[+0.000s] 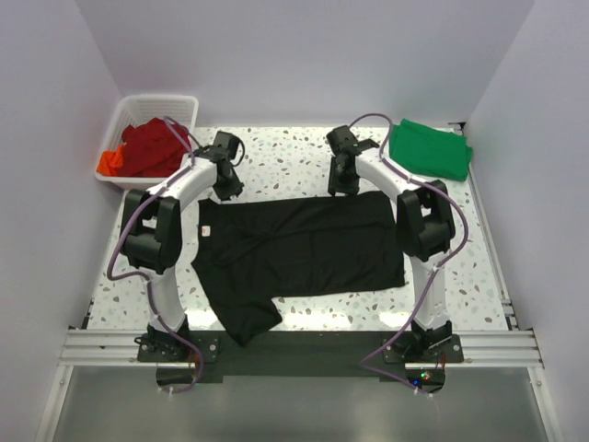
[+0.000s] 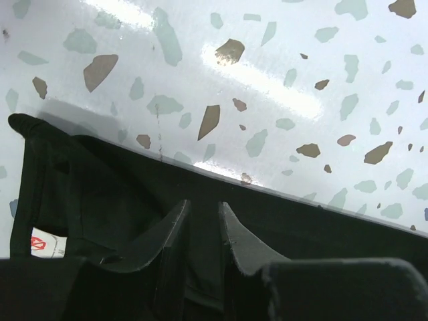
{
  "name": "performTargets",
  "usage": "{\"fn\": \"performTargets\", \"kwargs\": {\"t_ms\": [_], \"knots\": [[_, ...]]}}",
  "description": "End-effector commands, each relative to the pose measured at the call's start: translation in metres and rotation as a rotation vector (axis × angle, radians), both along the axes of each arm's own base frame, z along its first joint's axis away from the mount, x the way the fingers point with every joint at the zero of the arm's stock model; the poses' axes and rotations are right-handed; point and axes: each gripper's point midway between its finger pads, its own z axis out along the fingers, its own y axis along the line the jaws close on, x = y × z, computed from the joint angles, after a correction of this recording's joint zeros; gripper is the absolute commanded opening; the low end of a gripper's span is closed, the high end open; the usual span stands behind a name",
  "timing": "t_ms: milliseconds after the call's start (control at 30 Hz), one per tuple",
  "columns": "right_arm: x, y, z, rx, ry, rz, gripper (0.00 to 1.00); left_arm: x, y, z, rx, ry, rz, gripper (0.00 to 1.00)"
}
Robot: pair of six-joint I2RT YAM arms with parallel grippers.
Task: Fold and stack the t-shirts
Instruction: Fold the tshirt
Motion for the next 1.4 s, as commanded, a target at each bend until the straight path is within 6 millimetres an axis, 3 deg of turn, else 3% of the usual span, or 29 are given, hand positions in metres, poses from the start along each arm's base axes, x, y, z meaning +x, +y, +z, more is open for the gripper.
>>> {"fn": "performTargets", "kwargs": {"t_ms": [0,100,300,733,1000,1133,1233,1367], "knots": [[0.008,-0.042,0.002,-0.044,0.002,-0.095,0.42,0.013,-0.007,0.015,-0.003,-0.030,-0.073,0.27],[0.011,-0.064,-0.002,-0.036,0.003,-0.135,0.42,0.010,-0.007,0.002,0.004,0.006,-0.093,0.25],[0.013,-0.082,-0.012,-0.047,0.018,-0.147,0.42,0.003,-0.014,-0.018,-0.011,0.059,-0.114,0.22],[-0.008,-0.090,-0.045,-0.050,0.110,-0.148,0.42,-0.023,-0.012,-0.058,0.009,0.164,-0.116,0.18],[-0.011,-0.092,-0.052,-0.037,0.141,-0.159,0.41,-0.030,-0.008,-0.070,0.046,0.212,-0.101,0.17],[-0.006,-0.090,-0.055,-0.029,0.147,-0.156,0.41,-0.022,-0.008,-0.071,0.059,0.208,-0.093,0.20],[-0.002,-0.089,-0.058,-0.024,0.151,-0.151,0.45,-0.010,-0.008,-0.068,0.072,0.191,-0.084,0.29],[0.006,-0.088,-0.060,-0.011,0.147,-0.153,0.60,0.010,-0.009,-0.061,0.089,0.167,-0.074,0.36]]}}
